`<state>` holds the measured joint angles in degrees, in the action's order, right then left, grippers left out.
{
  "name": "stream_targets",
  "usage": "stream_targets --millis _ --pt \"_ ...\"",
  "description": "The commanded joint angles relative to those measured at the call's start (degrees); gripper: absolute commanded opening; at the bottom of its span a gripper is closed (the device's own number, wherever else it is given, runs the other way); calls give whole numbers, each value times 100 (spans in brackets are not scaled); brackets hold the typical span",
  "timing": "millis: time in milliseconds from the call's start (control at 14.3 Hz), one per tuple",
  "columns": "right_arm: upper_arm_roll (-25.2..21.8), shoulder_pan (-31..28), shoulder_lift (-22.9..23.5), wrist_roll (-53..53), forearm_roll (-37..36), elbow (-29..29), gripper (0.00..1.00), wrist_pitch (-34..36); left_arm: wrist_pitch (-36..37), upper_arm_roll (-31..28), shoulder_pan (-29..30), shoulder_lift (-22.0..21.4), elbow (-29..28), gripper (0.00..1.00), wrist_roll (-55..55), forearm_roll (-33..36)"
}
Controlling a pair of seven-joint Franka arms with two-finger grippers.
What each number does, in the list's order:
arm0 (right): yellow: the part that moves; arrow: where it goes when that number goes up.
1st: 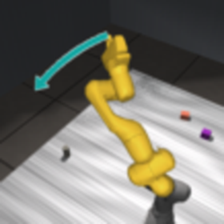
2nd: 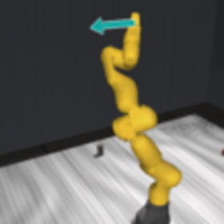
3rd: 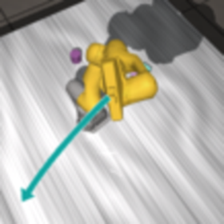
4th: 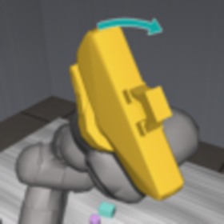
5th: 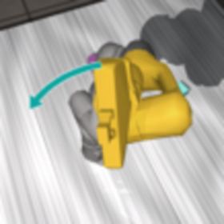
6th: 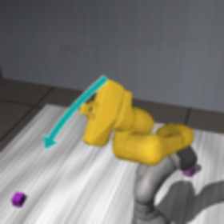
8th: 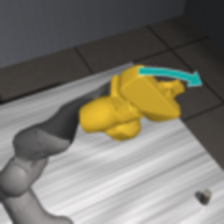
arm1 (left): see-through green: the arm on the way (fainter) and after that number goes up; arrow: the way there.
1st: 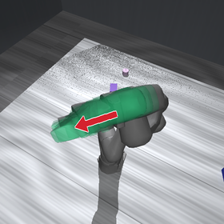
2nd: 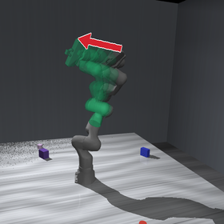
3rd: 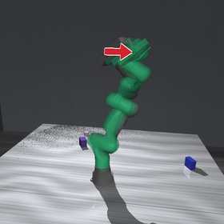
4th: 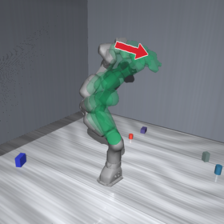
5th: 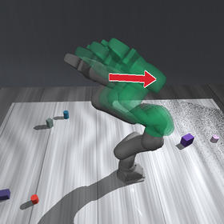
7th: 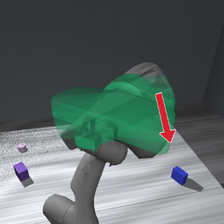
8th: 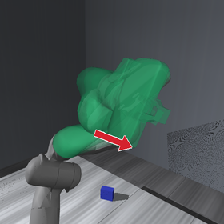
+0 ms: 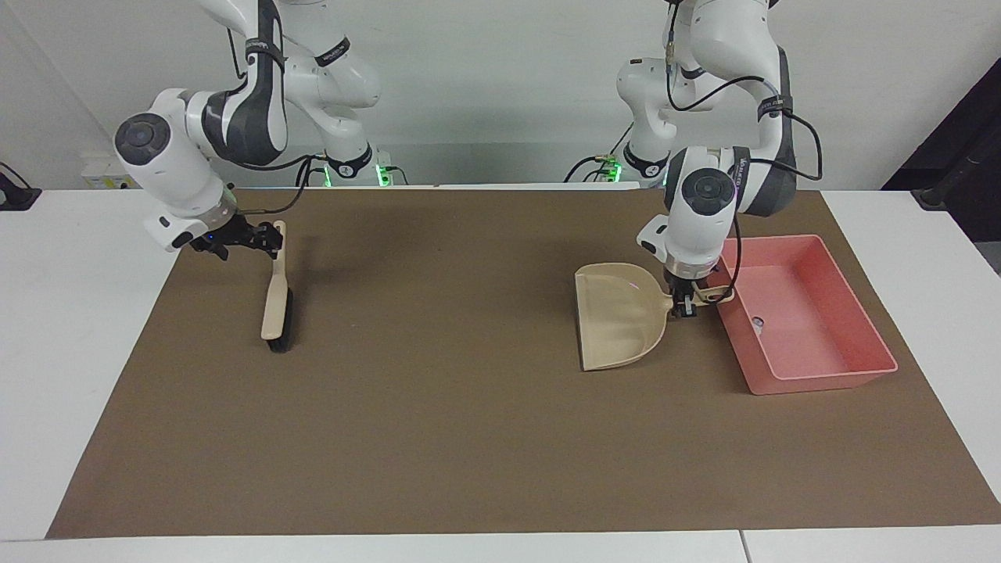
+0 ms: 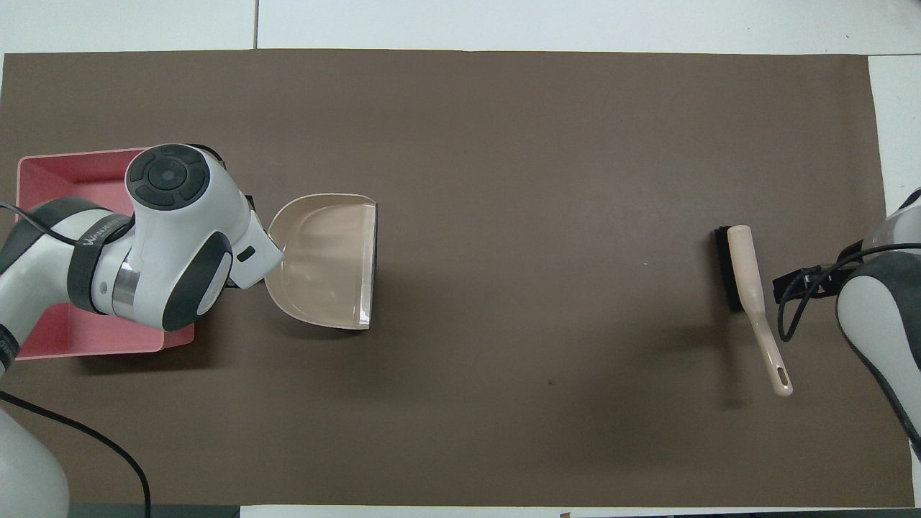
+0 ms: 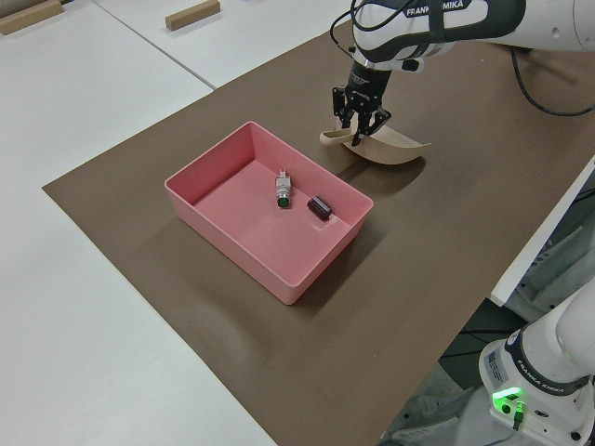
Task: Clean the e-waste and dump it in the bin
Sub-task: 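Lower the dustpan back onto the table with the left gripper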
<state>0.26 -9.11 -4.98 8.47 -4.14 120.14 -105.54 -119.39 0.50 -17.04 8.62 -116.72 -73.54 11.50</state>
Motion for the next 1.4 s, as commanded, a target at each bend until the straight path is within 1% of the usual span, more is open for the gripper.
stream_targets --millis 0,140,210,280,350,420,490,559,629,699,839,909,1049,1119,1189,1329 --pt "79 -3 -73 58 1 -428 99 262 -461 -59 -36 -106 -342 0 41 -86" --pt "88 -3 -64 5 114 -866 99 611 -489 -59 -62 -114 -360 3 24 -86" --pt "88 -3 -55 -21 141 -1139 99 840 -428 -68 -80 -115 -369 8 32 -86" --pt "88 -3 -12 -30 159 -1394 99 990 -401 -68 -106 -132 -369 25 50 -86" --pt "88 -3 15 -21 159 -1588 99 1096 -357 -68 -176 -132 -360 47 85 -86" --pt "97 -3 50 -21 159 -1833 99 1271 -296 -77 -237 -132 -308 64 172 -86" --pt "89 5 128 -30 168 -2132 99 1560 -286 -86 -203 -150 -272 78 277 -86" --pt "88 -3 242 -30 159 -2457 99 1833 -252 -94 -212 -245 -255 85 357 -86" --pt "97 5 261 -48 150 -2643 99 1948 -164 -103 -203 -325 -220 94 453 -86" --pt "97 14 261 -74 142 -2740 99 2037 2 -147 -194 -404 -150 97 637 -86" --pt "123 -3 252 -83 168 -2724 99 2073 493 -182 -28 -641 -123 97 1102 -86" --pt "124 -3 244 -100 168 -2715 99 2073 766 -174 112 -755 -131 97 1592 -86" --pt "106 23 279 -100 177 -2715 99 2055 1136 -182 314 -940 -123 98 2856 -86" --pt "36 232 296 -109 177 -2741 99 2125 1198 -182 411 -967 -123 98 3471 -86" --pt "-60 304 357 -109 168 -2758 99 2238 1234 -182 465 -976 -123 98 4191 -86" --pt "-315 453 489 -109 168 -2750 99 2222 1191 -191 684 -967 -27 98 5554 -95"
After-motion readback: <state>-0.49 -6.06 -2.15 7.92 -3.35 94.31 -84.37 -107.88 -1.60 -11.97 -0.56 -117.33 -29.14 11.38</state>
